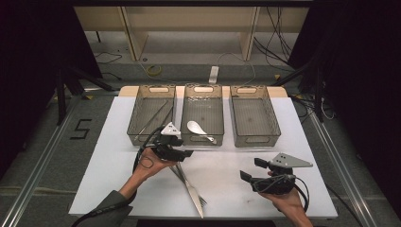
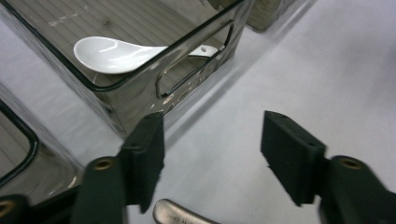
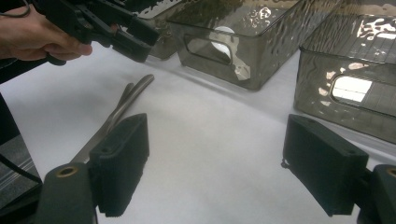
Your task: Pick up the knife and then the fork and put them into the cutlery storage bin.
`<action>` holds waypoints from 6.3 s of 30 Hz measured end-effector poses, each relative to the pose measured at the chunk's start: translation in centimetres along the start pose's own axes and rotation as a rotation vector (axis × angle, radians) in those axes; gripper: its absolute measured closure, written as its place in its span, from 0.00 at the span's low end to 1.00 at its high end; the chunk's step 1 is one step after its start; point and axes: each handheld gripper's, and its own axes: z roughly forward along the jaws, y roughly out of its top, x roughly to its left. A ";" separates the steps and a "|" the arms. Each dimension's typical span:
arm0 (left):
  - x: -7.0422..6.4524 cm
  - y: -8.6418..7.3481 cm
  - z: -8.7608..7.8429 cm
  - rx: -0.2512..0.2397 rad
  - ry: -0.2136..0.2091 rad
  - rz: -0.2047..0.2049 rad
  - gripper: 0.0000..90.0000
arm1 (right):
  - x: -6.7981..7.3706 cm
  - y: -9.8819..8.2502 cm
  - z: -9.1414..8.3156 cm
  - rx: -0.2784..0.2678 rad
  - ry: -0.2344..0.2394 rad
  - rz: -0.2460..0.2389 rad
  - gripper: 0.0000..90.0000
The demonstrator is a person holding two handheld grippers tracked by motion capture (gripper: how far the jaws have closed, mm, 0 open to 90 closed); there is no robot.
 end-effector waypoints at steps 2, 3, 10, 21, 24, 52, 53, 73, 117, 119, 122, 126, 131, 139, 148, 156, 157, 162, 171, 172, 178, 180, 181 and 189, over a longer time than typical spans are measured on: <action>-0.1 -0.1 0.1 0.025 -0.006 0.022 0.57 | 0.0 0.0 0.0 0.000 0.000 -0.001 0.26; -0.1 -0.1 0.2 0.039 -0.007 0.033 0.60 | 0.0 0.0 0.0 0.000 0.000 -0.001 0.26; -0.3 -0.7 1.5 0.150 -0.036 0.073 0.85 | 0.2 0.1 0.1 0.008 -0.002 -0.011 0.27; -0.3 -1.5 3.0 0.319 -0.035 0.109 0.99 | 0.5 0.1 0.1 0.012 0.003 -0.021 0.27; -0.3 -1.4 2.8 0.335 -0.045 0.106 0.99 | 0.5 0.1 0.1 0.012 0.004 -0.023 0.27; -1.0 -2.4 1.1 0.473 -0.013 0.065 0.99 | 0.4 0.2 -0.1 0.013 -0.001 -0.025 0.28; -1.0 -2.5 0.9 0.483 -0.013 0.071 0.99 | 0.4 0.2 -0.1 0.013 -0.001 -0.026 0.28; -1.4 -5.4 -2.1 0.515 -0.037 0.021 0.99 | 0.6 0.2 0.1 0.024 0.006 -0.041 0.28; -3.9 -6.8 -5.7 0.574 -0.044 0.166 0.33 | 0.8 0.3 0.5 0.034 0.016 -0.050 0.28; -4.0 -6.9 -5.6 0.585 -0.049 0.189 0.38 | 0.8 0.3 0.5 0.033 0.017 -0.051 0.28; -4.0 -7.0 -5.5 0.594 -0.053 0.213 0.45 | 0.8 0.3 0.5 0.035 0.017 -0.051 0.28; -4.2 -7.1 -5.2 0.596 -0.061 0.236 0.52 | 0.8 0.3 0.5 0.039 0.019 -0.054 0.28; -4.6 -7.1 -4.6 0.632 -0.056 0.292 0.57 | 0.8 0.3 0.6 0.044 0.018 -0.052 0.28; -5.0 -7.3 -4.7 0.660 -0.053 0.344 0.71 | 0.8 0.3 0.6 0.046 0.018 -0.053 0.28; -5.7 -7.5 -4.4 0.691 -0.080 0.401 0.75 | 0.8 0.3 0.6 0.047 0.019 -0.055 0.28; -5.8 -7.3 -4.2 0.711 -0.082 0.417 0.76 | 0.9 0.3 0.7 0.049 0.019 -0.056 0.28; -5.9 -7.3 -4.2 0.715 -0.085 0.423 0.76 | 0.9 0.3 0.7 0.050 0.019 -0.057 0.28; -5.8 -7.2 -4.1 0.718 -0.094 0.434 0.76 | 0.9 0.3 0.7 0.050 0.019 -0.056 0.28; -6.2 -7.2 -4.1 0.732 -0.109 0.487 0.84 | 0.9 0.3 0.7 0.052 0.018 -0.058 0.28; -6.3 -7.2 -4.1 0.739 -0.112 0.496 0.85 | 0.9 0.3 0.7 0.051 0.018 -0.058 0.28; -6.4 -7.2 -4.1 0.735 -0.116 0.507 0.86 | 0.9 0.3 0.8 0.054 0.022 -0.061 0.28; -6.4 -7.2 -4.1 0.738 -0.116 0.514 0.86 | 0.9 0.3 0.8 0.056 0.022 -0.061 0.28; -6.5 -7.2 -4.1 0.736 -0.113 0.516 0.87 | 0.9 0.3 0.8 0.054 0.022 -0.061 0.28; -6.2 -7.2 -4.2 0.726 -0.108 0.478 0.87 | 0.9 0.3 0.7 0.056 0.020 -0.056 0.28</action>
